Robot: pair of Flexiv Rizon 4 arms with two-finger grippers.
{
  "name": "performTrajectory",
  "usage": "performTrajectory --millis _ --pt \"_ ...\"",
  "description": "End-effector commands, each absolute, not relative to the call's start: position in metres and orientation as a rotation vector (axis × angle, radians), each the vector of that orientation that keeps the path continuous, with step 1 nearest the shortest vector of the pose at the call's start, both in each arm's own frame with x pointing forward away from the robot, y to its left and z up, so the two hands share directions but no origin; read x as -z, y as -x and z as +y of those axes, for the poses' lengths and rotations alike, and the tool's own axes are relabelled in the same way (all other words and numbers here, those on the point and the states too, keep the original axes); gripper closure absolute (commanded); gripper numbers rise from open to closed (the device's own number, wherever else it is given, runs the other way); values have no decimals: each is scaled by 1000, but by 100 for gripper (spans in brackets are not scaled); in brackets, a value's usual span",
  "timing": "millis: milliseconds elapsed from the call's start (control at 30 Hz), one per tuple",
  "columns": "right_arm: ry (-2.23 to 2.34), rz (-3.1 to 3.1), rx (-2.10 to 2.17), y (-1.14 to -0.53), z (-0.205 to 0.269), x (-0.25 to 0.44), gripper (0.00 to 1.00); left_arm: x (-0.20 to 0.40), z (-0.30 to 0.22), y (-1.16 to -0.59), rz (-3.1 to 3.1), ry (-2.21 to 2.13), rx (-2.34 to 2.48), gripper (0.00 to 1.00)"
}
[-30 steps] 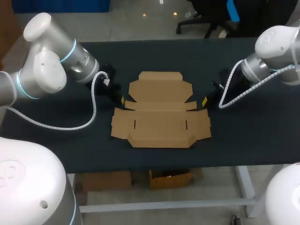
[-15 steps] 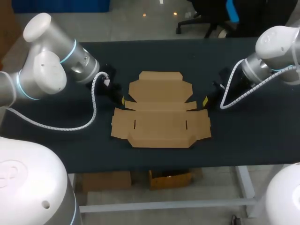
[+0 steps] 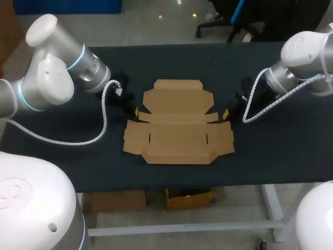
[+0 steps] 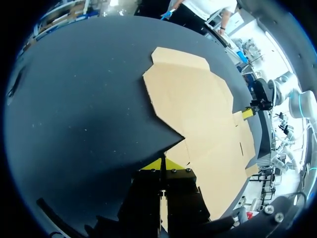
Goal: Assemble the packaging by folding the flat box into shape, placing the metal phone stand inside, and closing the box properly
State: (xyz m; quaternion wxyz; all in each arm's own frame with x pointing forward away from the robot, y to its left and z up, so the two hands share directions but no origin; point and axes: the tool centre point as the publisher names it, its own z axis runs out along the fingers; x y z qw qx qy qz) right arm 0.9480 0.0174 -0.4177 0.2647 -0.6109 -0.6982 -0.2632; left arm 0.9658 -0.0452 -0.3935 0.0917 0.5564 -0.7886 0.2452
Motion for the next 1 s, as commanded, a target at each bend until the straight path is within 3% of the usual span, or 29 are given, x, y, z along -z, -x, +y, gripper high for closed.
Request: performTrajectory --millis 33,1000 --pt "1631 -1887 704 -954 19 420 100 393 -45 -965 -2344 -1651 -729 100" --pt "1617 -1875 714 -956 31 426 100 400 -42 -966 -2339 -1707 -704 100"
